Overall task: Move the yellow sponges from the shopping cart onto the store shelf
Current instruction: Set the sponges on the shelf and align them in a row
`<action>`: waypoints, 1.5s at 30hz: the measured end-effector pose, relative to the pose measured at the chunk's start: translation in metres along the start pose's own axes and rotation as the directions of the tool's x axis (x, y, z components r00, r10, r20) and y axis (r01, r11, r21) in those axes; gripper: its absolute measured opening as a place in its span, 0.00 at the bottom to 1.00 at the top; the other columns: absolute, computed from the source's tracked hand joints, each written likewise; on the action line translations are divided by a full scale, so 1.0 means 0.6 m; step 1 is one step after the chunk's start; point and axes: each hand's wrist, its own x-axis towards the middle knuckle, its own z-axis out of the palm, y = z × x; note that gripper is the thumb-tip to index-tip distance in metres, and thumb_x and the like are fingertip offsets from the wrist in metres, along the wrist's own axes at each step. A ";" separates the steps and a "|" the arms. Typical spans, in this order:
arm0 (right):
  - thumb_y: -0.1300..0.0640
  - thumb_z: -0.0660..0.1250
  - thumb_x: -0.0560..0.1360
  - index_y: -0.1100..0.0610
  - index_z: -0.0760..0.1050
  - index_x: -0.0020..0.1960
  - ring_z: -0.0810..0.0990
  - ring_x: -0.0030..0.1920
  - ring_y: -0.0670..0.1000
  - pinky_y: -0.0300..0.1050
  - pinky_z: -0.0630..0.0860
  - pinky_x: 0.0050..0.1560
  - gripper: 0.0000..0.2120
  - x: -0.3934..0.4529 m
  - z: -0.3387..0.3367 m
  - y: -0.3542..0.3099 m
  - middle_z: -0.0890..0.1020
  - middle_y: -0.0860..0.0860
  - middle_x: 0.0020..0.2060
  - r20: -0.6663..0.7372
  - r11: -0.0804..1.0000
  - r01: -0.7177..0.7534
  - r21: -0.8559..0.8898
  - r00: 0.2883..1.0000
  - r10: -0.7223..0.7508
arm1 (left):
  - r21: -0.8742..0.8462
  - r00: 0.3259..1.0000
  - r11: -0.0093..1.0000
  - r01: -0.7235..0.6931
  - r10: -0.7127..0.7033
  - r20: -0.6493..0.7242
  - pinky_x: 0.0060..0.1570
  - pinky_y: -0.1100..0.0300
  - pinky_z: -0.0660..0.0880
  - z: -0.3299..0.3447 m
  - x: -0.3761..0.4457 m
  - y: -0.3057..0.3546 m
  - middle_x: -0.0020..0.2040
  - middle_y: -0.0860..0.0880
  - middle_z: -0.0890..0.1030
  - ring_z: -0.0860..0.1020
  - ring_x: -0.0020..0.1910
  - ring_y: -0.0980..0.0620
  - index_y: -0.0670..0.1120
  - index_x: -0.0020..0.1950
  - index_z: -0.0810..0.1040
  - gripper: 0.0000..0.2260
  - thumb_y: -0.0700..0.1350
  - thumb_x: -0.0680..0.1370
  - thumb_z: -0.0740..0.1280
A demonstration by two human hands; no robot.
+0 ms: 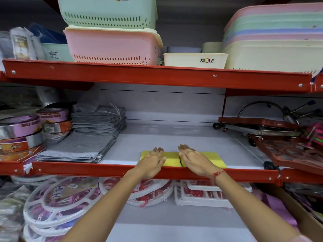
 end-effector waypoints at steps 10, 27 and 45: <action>0.54 0.52 0.81 0.57 0.66 0.72 0.62 0.75 0.52 0.42 0.57 0.75 0.21 -0.036 0.015 0.055 0.66 0.53 0.75 -0.013 0.998 -0.067 -0.012 0.998 0.066 | 0.096 0.998 0.995 -0.005 -0.001 0.065 0.77 0.54 0.47 0.022 0.014 0.023 0.80 0.43 0.52 0.50 0.79 0.49 0.41 0.78 0.53 0.25 0.50 0.83 0.44; 0.48 0.46 0.82 0.59 0.59 0.75 0.55 0.78 0.50 0.46 0.46 0.78 0.26 -0.042 0.031 0.026 0.60 0.55 0.77 0.001 0.999 -0.046 -0.015 0.999 0.046 | 0.146 1.000 0.989 0.003 -0.006 0.025 0.78 0.55 0.46 0.039 0.006 0.023 0.80 0.45 0.51 0.49 0.79 0.50 0.42 0.78 0.50 0.26 0.53 0.82 0.42; 0.52 0.46 0.82 0.59 0.63 0.73 0.59 0.76 0.50 0.44 0.57 0.75 0.23 -0.081 -0.001 0.100 0.63 0.54 0.76 -0.096 0.980 -0.191 -0.061 0.978 0.185 | 0.158 1.000 0.987 0.005 -0.007 0.018 0.78 0.56 0.45 0.043 0.008 0.020 0.80 0.46 0.50 0.47 0.79 0.52 0.43 0.79 0.49 0.26 0.53 0.82 0.42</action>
